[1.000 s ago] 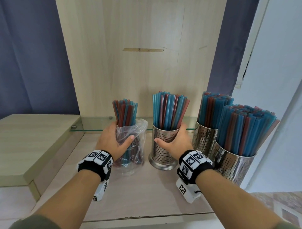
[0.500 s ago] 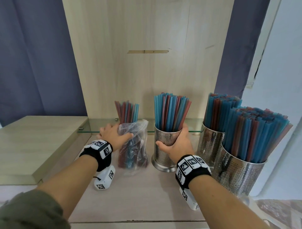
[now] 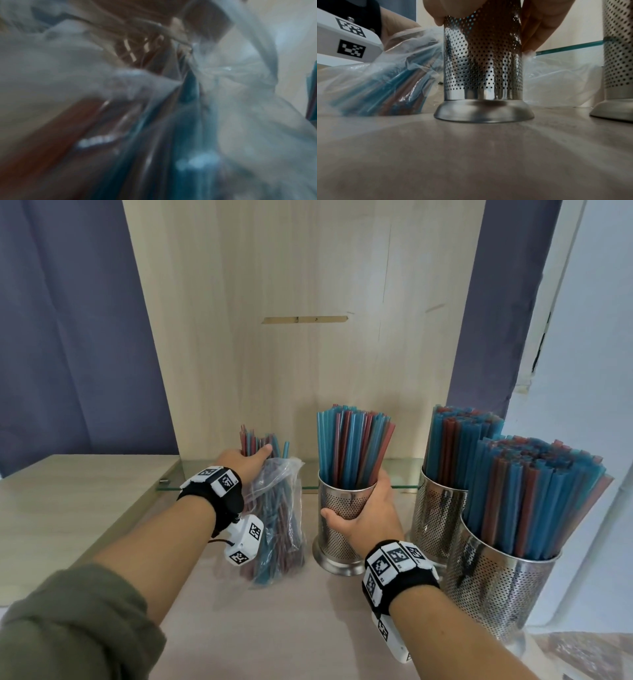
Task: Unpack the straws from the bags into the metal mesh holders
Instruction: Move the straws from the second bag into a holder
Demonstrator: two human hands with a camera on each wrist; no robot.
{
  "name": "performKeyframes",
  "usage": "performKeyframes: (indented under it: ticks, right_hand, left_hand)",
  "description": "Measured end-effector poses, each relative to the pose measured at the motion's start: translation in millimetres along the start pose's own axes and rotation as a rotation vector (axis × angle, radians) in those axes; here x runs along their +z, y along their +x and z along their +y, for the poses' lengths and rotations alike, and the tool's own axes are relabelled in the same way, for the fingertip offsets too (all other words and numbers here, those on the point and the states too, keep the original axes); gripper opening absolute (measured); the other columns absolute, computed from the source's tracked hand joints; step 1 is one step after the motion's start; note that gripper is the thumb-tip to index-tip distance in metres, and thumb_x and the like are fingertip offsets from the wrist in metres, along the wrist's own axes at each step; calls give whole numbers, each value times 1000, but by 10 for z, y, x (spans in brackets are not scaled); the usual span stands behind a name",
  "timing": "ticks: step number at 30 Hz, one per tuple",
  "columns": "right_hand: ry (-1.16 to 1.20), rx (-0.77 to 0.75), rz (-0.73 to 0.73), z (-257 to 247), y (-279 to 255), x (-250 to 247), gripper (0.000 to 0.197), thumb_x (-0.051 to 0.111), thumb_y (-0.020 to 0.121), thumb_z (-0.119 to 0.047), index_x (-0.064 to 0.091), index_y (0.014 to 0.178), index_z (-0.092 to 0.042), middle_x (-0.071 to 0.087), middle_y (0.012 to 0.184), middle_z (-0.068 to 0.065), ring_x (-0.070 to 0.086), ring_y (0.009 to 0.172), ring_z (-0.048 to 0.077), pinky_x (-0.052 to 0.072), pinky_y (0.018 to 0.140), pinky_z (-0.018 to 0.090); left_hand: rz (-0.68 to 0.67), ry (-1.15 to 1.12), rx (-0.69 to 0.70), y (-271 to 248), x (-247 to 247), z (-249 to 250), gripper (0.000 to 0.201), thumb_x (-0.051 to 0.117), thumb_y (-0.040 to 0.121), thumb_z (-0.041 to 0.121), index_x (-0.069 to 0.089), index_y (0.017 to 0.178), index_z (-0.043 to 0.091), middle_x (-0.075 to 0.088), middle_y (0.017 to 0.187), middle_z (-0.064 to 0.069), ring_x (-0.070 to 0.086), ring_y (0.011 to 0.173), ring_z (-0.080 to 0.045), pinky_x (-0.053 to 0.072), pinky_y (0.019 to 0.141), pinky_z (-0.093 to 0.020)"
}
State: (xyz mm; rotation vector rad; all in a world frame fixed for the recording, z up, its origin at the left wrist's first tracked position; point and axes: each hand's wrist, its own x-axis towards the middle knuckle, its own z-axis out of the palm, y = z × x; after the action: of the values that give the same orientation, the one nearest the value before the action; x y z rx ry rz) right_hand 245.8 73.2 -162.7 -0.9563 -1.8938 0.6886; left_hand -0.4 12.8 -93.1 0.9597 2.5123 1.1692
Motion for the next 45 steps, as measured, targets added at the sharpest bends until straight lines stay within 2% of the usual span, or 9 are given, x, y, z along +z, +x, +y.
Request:
performKeyframes:
  ticks: [10, 14, 20, 23, 25, 28, 31, 40, 45]
  right_hand:
    - [-18, 23, -9, 23, 16, 8, 117, 88, 57, -52, 20, 148, -25, 47, 138, -3, 50, 127, 17, 46, 107, 37]
    - [-41, 31, -21, 10, 9, -3, 119, 88, 60, -52, 17, 151, -22, 43, 143, -1, 47, 130, 17, 44, 108, 36]
    - [-52, 35, -26, -5, 0, -20, 119, 88, 60, -51, 16, 151, -23, 43, 142, -1, 47, 130, 18, 45, 108, 37]
    - [-47, 38, -30, -9, -2, -26, 119, 88, 60, -51, 16, 151, -23, 42, 143, -1, 46, 130, 18, 44, 109, 37]
    - [-43, 42, -32, -13, -6, -27, 119, 88, 60, -51, 16, 152, -23, 42, 144, -1, 46, 131, 18, 43, 109, 37]
    - [-45, 41, -35, -20, -4, -31, 119, 88, 61, -51, 16, 152, -22, 42, 143, 0, 46, 131, 18, 44, 109, 38]
    - [-47, 52, -42, -29, -10, -39, 119, 87, 61, -52, 16, 152, -23, 42, 143, 0, 47, 130, 19, 45, 108, 40]
    - [-24, 64, -41, -50, -19, -48, 118, 88, 58, -52, 18, 150, -28, 45, 139, -3, 50, 126, 18, 47, 106, 40]
    - [-22, 67, -47, -65, -25, -64, 118, 88, 60, -50, 17, 151, -26, 43, 141, -1, 48, 129, 19, 45, 107, 39]
  left_hand:
    - [120, -118, 74, -32, -4, 82, 29, 58, 94, 28, 68, 101, 1, 62, 86, -12, 55, 77, -28, 40, 70, -30]
    - [173, -170, 122, -23, -120, 179, 22, 54, 96, 26, 65, 102, 7, 60, 90, -11, 53, 81, -27, 38, 72, -30]
    - [257, -314, 200, 91, -445, 373, 28, 54, 95, 26, 66, 103, 2, 63, 89, -12, 57, 77, -27, 44, 71, -32]
    - [277, -474, 287, 112, -590, 483, 23, 45, 100, 22, 55, 108, 3, 70, 97, -9, 68, 72, -12, 51, 80, -32]
    - [310, -505, 313, 105, -692, 557, 22, 45, 100, 21, 52, 109, 2, 70, 86, -3, 68, 63, -3, 53, 80, -33]
    - [389, -492, 375, 33, -839, 695, 21, 46, 98, 22, 54, 106, 4, 67, 76, 3, 67, 67, -10, 55, 81, -35]
    - [451, -531, 464, -101, -955, 868, 11, 46, 98, 23, 48, 103, 13, 64, 74, 3, 63, 68, -16, 56, 77, -34]
    - [572, -822, 672, -597, -1424, 1525, 13, 48, 97, 20, 41, 86, 19, 50, 61, 4, 49, 47, -9, 46, 52, -23]
    - [428, -1069, 659, -851, -1287, 1774, 18, 53, 95, 21, 44, 81, 15, 47, 50, 8, 45, 43, -11, 43, 52, -29]
